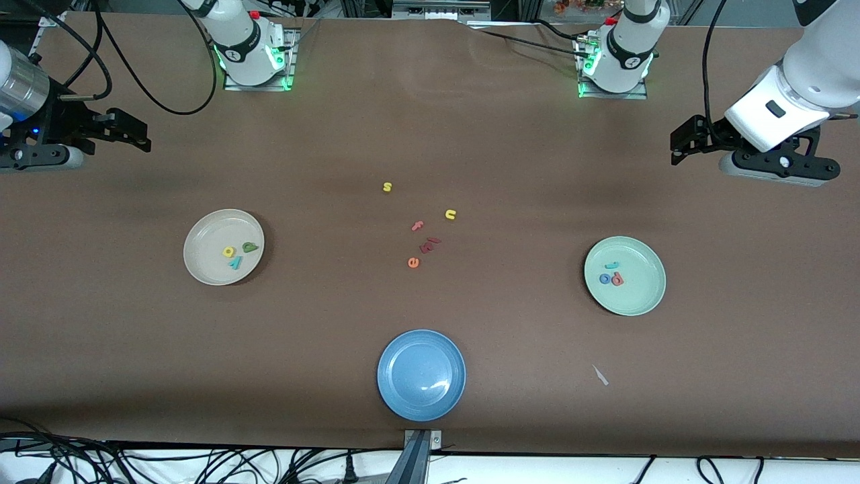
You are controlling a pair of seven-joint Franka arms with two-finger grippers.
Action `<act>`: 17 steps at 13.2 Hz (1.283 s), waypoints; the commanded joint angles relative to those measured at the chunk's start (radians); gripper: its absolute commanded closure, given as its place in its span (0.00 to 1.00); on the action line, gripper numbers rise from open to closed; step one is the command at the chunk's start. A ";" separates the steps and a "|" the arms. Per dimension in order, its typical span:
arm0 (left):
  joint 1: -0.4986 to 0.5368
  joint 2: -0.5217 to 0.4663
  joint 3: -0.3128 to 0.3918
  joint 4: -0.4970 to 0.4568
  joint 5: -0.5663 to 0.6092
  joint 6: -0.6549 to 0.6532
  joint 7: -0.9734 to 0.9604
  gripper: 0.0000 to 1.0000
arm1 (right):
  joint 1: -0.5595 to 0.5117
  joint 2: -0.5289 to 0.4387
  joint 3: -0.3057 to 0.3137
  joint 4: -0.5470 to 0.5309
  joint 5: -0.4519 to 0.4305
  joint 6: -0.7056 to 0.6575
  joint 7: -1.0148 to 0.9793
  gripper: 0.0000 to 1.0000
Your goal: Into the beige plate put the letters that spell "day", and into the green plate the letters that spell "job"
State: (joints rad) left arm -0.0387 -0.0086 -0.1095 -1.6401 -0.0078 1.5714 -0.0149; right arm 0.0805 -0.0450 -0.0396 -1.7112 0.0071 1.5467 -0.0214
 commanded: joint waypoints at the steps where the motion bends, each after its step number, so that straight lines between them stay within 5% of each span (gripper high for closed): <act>1: 0.002 0.001 0.004 0.011 -0.017 -0.007 0.009 0.00 | -0.007 0.007 0.004 0.019 0.013 0.021 -0.012 0.00; 17: 0.000 -0.004 0.004 0.011 -0.014 -0.008 0.015 0.00 | -0.004 0.037 0.003 0.024 0.010 0.053 -0.014 0.00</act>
State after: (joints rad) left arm -0.0385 -0.0066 -0.1080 -1.6401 -0.0078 1.5715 -0.0144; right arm 0.0808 -0.0165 -0.0394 -1.7111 0.0071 1.6050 -0.0214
